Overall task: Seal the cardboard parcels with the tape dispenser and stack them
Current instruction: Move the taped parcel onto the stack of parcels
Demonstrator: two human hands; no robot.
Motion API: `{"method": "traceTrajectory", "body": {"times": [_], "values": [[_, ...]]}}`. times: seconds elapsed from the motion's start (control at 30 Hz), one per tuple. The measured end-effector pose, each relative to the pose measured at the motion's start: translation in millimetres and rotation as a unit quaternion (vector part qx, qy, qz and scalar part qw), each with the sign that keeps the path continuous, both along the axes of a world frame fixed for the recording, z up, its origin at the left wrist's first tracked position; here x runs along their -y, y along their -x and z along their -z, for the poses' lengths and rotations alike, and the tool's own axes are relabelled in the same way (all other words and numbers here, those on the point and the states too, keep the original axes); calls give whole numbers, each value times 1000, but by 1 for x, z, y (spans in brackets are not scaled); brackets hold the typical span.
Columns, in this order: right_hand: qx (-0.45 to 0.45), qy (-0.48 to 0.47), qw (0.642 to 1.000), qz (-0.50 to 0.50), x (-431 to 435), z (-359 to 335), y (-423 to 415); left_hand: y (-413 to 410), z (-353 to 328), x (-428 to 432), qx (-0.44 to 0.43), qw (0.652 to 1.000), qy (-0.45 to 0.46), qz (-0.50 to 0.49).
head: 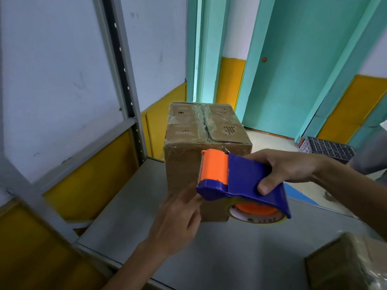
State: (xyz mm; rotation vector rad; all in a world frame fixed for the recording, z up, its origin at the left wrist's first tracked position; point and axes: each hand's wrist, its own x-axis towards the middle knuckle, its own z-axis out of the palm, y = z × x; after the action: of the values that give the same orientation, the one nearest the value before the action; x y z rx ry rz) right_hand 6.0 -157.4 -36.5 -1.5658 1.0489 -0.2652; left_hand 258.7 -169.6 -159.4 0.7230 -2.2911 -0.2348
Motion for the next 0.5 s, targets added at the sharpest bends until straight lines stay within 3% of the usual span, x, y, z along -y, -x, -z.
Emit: {"method": "traceTrajectory", "body": {"times": [0.1,0.23,0.27,0.33,0.4,0.43,0.5], "values": [[-16,-4,1000,-21,1,-2,3,-15,-2,4,85,985,151,-20],[-14,-3,1000,-15,4,-15,15,-48,16,12,179,967,176,-36],[-8,-5,1000,-1,4,-20,20,-60,23,13,197,971,131,-42],[0,-4,1000,11,5,-26,27,-73,22,11,170,976,-132,-45],[-2,1,1000,9,8,-24,26,-59,9,5,27,893,-449,7],[-5,2,1000,9,10,-21,22,-46,7,4,-68,823,-564,27],[-14,2,1000,3,15,-17,13,-19,-7,1,-164,666,-722,86]]}}
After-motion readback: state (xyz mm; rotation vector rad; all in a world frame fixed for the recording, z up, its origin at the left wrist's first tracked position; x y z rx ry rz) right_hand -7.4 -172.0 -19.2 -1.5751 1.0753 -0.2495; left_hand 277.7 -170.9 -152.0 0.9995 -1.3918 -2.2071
